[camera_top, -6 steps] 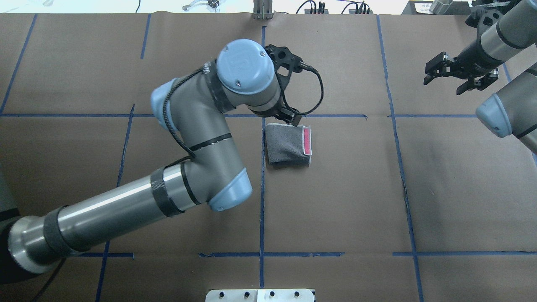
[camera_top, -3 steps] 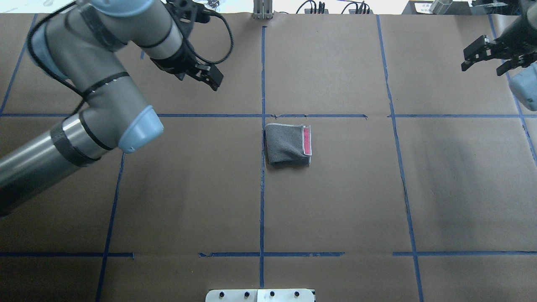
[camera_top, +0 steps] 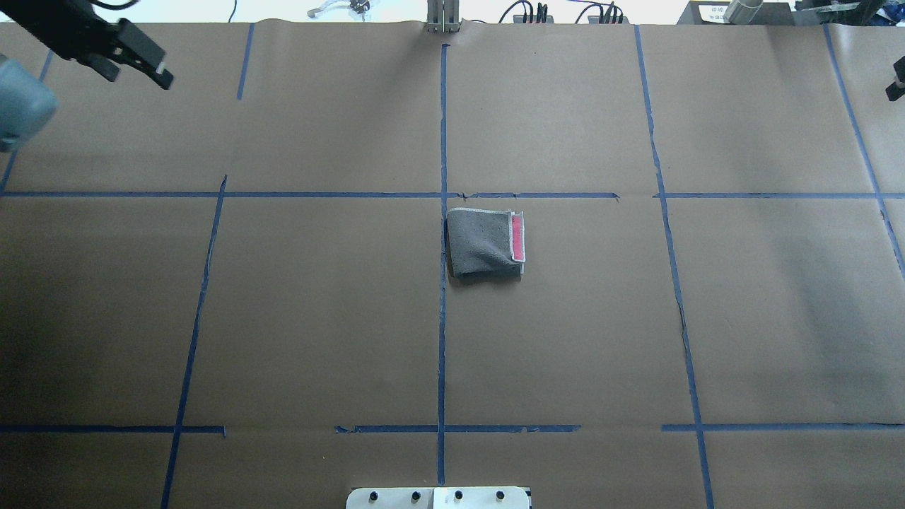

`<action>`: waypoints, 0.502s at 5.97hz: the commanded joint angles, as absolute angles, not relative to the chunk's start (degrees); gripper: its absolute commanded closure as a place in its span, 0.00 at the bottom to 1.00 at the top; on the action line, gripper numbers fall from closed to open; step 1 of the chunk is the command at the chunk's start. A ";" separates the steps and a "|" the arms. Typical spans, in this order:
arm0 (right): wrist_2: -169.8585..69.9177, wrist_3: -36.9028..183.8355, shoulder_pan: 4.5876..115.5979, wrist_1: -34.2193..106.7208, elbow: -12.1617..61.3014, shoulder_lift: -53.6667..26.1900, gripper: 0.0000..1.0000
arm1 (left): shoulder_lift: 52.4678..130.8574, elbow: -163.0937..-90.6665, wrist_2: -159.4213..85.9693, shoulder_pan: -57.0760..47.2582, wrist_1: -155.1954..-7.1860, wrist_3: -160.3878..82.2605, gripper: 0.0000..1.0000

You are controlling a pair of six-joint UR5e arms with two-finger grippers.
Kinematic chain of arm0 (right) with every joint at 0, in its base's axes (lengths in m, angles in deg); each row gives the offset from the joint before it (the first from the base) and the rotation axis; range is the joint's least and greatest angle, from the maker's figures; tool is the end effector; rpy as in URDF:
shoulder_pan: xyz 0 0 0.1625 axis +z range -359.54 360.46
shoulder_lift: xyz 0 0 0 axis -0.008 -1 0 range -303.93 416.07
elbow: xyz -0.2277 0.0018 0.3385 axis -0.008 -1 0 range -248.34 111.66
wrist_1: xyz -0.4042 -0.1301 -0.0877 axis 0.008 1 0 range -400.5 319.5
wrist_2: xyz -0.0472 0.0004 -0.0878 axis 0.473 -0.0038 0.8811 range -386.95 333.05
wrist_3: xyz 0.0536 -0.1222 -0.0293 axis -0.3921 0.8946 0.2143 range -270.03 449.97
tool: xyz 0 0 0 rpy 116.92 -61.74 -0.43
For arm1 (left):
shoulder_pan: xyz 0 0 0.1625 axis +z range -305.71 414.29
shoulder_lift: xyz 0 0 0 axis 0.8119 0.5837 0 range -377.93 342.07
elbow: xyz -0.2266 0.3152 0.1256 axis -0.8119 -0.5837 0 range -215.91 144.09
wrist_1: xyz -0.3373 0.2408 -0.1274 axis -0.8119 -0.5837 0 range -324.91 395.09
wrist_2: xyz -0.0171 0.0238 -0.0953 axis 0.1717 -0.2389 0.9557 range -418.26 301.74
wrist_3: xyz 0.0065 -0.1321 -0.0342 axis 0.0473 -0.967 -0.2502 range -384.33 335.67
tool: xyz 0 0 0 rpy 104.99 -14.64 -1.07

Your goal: Fold towel twice with both arms

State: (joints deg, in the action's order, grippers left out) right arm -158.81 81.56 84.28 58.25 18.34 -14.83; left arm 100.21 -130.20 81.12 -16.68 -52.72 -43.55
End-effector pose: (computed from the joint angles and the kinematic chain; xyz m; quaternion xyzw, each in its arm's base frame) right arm -0.0271 -0.6427 0.5247 0.0115 -0.3610 -0.0038 0.9325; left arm 0.1911 -0.6445 0.3277 0.0918 0.4586 0.1075 0.8773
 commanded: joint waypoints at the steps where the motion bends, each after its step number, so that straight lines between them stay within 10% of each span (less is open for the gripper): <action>1: -158.61 85.04 87.02 58.73 16.57 -15.29 0.00 | 97.74 -126.64 81.58 -25.47 -41.78 -27.74 0.00; 3: -159.48 85.31 88.61 58.21 16.74 -18.36 0.00 | 89.78 -123.03 81.22 -31.38 -42.68 -25.75 0.00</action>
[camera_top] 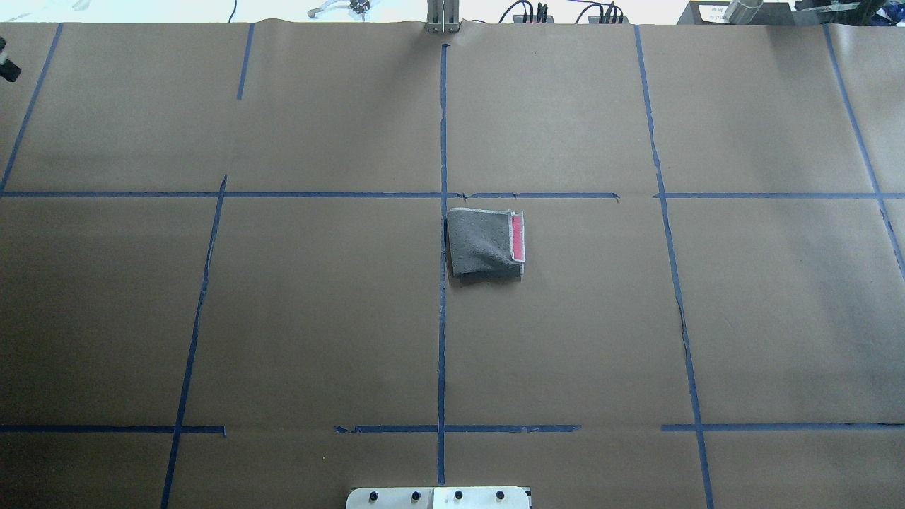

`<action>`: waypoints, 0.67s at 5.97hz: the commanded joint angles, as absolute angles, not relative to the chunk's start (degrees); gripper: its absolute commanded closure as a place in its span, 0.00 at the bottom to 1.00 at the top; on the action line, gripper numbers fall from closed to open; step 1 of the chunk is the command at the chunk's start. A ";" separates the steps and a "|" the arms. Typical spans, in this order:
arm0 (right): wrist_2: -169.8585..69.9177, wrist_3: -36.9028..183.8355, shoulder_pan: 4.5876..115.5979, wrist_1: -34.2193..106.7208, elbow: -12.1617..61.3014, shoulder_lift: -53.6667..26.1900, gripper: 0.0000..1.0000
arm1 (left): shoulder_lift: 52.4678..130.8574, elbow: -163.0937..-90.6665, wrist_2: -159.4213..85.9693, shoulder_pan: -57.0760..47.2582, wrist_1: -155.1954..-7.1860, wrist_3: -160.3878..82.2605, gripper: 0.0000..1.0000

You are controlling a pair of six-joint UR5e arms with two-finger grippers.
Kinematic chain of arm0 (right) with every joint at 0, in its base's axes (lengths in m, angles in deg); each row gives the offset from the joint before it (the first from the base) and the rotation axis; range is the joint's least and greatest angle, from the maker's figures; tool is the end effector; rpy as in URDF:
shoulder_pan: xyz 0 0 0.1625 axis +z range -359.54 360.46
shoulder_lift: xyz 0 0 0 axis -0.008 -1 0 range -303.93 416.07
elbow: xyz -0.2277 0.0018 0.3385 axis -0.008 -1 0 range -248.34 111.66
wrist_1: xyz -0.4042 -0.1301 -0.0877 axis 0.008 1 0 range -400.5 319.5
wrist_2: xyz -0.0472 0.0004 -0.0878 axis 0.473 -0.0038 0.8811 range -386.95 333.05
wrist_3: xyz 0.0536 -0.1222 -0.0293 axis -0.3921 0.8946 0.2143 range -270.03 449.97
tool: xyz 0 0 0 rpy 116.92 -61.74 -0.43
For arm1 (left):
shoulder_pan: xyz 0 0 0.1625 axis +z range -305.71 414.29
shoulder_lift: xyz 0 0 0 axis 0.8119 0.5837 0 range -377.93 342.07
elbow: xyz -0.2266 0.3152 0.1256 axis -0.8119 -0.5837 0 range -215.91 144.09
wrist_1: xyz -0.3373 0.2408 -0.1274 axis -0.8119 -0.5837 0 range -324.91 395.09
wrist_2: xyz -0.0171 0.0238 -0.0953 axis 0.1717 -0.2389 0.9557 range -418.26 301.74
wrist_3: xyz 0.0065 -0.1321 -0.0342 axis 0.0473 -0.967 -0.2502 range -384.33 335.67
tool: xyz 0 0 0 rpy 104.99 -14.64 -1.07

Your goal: Fold towel twice with both arms

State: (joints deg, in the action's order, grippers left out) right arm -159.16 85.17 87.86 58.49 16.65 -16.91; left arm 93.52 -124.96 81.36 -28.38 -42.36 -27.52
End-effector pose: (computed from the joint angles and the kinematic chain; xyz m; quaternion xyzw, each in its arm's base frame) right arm 0.0131 -0.6291 0.5626 0.0013 -0.3609 0.0084 0.9326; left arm 0.0536 -0.6451 0.4717 0.0243 0.4226 0.0618 0.9039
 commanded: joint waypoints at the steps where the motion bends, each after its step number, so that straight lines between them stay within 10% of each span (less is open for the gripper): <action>1: -159.49 85.22 88.62 58.03 16.83 -19.07 0.00 | 85.21 -121.79 81.40 -33.15 -43.04 -17.73 0.00; 4: -159.14 85.05 88.62 57.77 18.31 -21.95 0.00 | 74.47 -121.68 81.40 -39.48 -47.51 -9.13 0.00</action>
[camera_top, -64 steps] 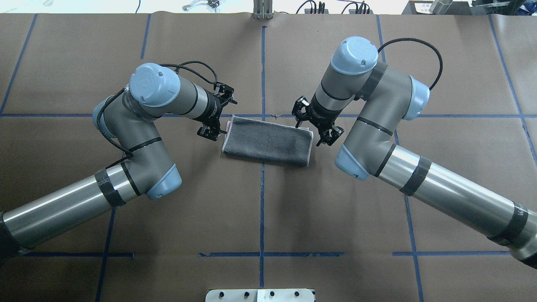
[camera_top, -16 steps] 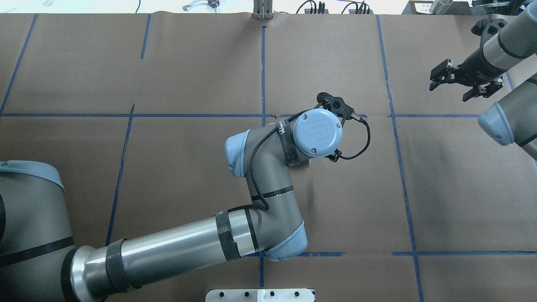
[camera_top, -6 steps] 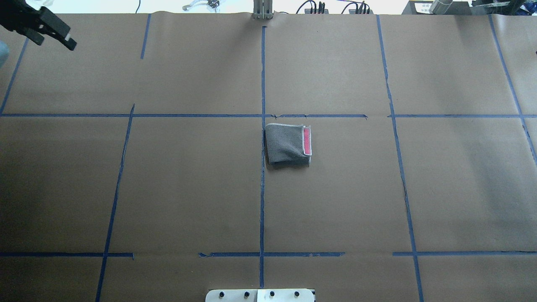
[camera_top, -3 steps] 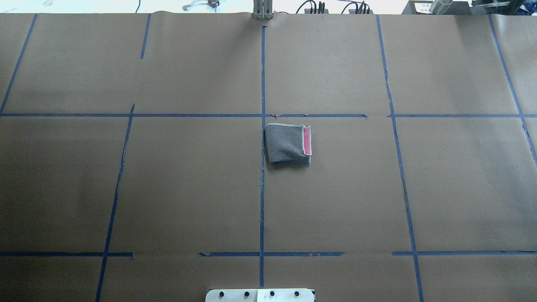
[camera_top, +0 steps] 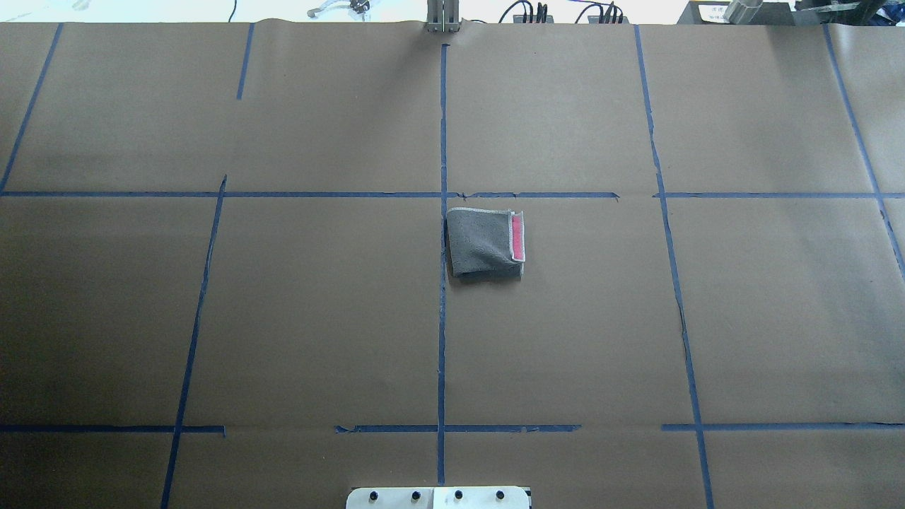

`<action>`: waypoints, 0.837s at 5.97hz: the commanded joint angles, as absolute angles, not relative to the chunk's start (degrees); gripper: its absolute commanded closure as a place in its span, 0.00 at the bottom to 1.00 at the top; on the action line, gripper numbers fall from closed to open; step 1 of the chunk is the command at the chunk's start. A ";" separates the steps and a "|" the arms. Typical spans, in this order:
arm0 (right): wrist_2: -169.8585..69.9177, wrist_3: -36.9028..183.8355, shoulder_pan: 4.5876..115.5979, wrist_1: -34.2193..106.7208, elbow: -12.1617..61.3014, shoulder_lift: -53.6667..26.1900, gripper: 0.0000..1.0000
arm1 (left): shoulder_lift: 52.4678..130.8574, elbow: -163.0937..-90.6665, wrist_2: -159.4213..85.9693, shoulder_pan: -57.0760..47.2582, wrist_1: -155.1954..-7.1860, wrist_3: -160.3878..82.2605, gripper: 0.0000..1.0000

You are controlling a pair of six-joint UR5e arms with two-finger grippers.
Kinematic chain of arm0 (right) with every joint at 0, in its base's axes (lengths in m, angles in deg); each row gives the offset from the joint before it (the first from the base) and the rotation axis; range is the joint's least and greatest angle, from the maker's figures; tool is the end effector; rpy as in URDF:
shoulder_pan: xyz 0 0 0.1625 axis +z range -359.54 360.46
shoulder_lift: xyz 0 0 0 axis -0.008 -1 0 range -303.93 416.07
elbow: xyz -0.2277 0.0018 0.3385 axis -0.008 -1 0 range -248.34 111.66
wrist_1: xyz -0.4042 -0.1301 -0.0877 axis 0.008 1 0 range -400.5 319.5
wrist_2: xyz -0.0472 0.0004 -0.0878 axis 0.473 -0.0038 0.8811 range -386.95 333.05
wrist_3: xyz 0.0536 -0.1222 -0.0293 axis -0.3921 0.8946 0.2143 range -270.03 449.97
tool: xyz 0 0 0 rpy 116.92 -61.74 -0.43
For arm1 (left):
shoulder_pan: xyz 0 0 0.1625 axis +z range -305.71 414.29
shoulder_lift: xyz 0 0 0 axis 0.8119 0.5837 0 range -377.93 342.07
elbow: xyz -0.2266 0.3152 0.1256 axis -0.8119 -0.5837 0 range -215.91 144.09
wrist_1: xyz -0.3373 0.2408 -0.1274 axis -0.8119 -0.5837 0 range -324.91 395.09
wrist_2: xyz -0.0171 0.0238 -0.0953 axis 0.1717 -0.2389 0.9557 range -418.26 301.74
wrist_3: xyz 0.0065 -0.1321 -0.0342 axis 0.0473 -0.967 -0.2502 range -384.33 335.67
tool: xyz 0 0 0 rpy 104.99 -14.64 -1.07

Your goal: Fold towel twice with both arms

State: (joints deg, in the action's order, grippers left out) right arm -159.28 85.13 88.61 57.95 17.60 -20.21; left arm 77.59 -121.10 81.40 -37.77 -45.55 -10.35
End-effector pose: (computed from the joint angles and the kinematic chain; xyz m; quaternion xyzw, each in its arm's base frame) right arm 0.0218 -0.6063 0.5885 -0.0112 -0.3611 0.0205 0.9322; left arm -0.0484 -0.5357 0.6660 -0.0094 0.4242 0.0625 0.9034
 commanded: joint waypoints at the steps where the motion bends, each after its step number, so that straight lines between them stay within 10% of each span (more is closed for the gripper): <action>1: -159.05 84.61 88.62 57.77 21.72 -25.54 0.00 | 74.01 -122.39 80.70 -39.49 -48.92 -9.30 0.00; 5: -159.31 84.34 88.62 58.38 26.50 -28.92 0.00 | 66.97 -123.00 76.39 -39.32 -55.52 -11.67 0.00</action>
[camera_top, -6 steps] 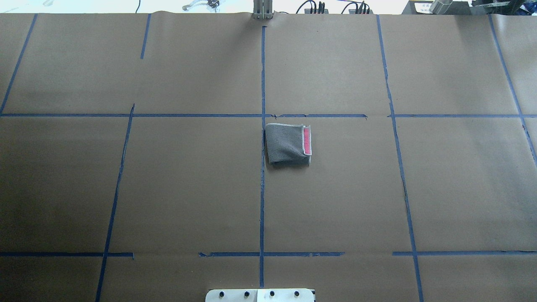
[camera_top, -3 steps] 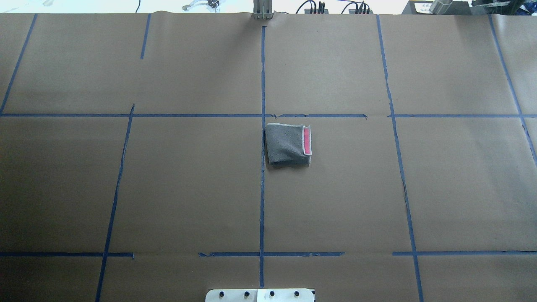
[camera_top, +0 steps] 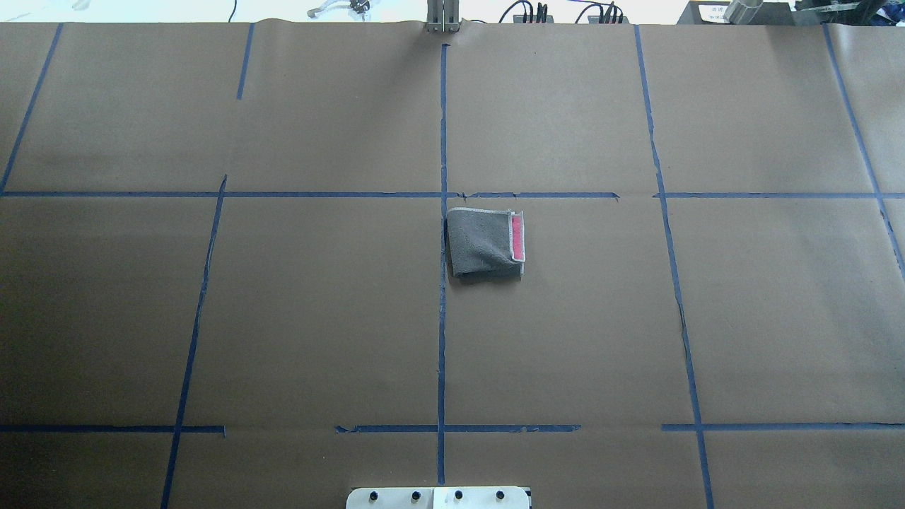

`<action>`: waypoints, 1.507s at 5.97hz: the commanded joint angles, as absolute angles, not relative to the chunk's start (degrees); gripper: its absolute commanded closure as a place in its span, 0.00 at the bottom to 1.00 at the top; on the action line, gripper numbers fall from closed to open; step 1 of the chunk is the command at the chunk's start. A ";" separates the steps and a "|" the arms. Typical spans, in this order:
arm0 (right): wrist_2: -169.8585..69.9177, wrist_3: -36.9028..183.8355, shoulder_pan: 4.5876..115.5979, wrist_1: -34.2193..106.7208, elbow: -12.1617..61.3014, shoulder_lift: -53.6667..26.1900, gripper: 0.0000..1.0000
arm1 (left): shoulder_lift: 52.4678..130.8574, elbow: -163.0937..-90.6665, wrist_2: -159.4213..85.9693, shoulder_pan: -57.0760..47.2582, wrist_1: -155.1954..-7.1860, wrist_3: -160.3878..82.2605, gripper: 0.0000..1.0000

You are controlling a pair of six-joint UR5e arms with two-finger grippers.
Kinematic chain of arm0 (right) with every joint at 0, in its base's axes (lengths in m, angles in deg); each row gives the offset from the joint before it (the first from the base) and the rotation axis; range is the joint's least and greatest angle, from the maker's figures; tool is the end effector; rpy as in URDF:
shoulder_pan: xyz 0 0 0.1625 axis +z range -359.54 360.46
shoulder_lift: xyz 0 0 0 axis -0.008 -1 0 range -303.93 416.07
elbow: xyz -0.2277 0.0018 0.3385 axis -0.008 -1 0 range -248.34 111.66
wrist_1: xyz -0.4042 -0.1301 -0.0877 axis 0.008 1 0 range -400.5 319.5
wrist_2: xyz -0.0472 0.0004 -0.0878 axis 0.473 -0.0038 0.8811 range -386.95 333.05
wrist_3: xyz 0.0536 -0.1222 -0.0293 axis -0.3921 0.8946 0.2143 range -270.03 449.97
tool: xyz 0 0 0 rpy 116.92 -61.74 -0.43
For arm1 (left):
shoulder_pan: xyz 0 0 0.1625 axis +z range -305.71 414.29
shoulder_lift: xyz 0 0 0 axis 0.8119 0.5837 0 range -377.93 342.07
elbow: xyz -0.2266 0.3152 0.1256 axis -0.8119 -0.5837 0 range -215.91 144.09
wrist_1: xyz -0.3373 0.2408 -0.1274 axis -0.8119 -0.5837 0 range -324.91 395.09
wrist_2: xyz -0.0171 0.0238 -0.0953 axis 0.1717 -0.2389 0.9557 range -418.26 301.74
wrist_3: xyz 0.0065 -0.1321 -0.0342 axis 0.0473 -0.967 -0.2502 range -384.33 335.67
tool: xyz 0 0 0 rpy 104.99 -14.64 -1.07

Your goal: Fold towel twice with both arms

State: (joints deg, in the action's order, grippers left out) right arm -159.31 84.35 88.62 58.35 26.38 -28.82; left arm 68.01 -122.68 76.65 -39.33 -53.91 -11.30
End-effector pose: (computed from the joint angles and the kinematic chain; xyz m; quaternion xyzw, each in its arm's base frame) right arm 0.0238 -0.5453 0.5977 -0.0155 -0.3611 0.0276 0.9320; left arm -0.0661 -0.4618 0.7320 -0.0109 0.3866 0.0481 0.9209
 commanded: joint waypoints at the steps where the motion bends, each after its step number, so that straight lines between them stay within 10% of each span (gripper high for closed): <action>1: -159.31 84.34 88.62 58.29 26.50 -28.92 0.00 | 66.71 -123.45 76.30 -39.32 -55.61 -11.50 0.00; 9: -159.14 84.25 88.27 58.47 25.98 -28.48 0.00 | 67.41 -129.51 75.42 -33.78 -55.70 -23.10 0.00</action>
